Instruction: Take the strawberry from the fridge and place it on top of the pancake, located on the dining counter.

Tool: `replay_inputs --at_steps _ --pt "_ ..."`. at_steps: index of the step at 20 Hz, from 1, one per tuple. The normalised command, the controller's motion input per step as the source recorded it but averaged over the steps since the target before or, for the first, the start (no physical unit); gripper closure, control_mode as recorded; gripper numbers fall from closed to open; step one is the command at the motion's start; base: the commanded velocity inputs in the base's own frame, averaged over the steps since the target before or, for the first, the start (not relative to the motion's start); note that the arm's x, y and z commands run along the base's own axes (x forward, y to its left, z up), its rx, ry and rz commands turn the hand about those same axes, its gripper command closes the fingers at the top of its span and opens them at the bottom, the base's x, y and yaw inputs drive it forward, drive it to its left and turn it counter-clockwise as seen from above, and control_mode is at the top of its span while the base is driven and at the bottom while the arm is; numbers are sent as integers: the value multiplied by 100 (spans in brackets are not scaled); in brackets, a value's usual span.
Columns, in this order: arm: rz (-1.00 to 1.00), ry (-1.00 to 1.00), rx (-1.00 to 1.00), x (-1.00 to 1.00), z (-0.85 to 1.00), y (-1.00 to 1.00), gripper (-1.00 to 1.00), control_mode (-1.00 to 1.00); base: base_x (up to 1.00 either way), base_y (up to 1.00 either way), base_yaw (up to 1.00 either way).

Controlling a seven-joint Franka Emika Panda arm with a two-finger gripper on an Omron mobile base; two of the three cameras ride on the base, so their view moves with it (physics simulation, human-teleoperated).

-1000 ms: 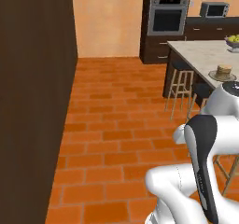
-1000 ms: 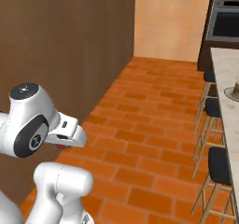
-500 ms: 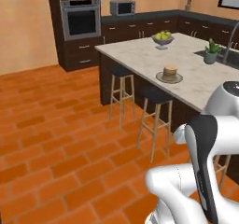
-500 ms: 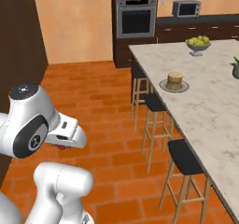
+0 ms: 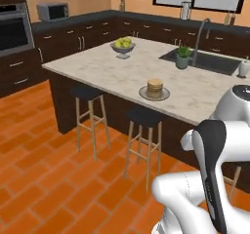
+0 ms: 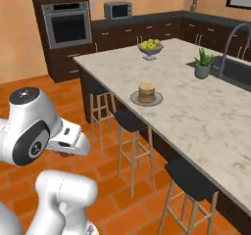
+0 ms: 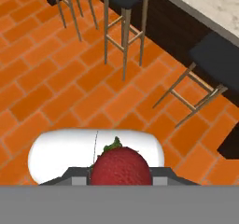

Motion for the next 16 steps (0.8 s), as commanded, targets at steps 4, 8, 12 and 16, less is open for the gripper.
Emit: replay_inputs --at_steps 4,8,12,16 --pt "0 0 0 0 0 0 100 100 100 78 -62" --pt "0 0 0 0 0 0 100 100 100 80 -61" --pt "0 0 0 0 0 0 100 100 100 81 -61" --pt "0 0 0 0 0 0 100 100 93 72 -63"
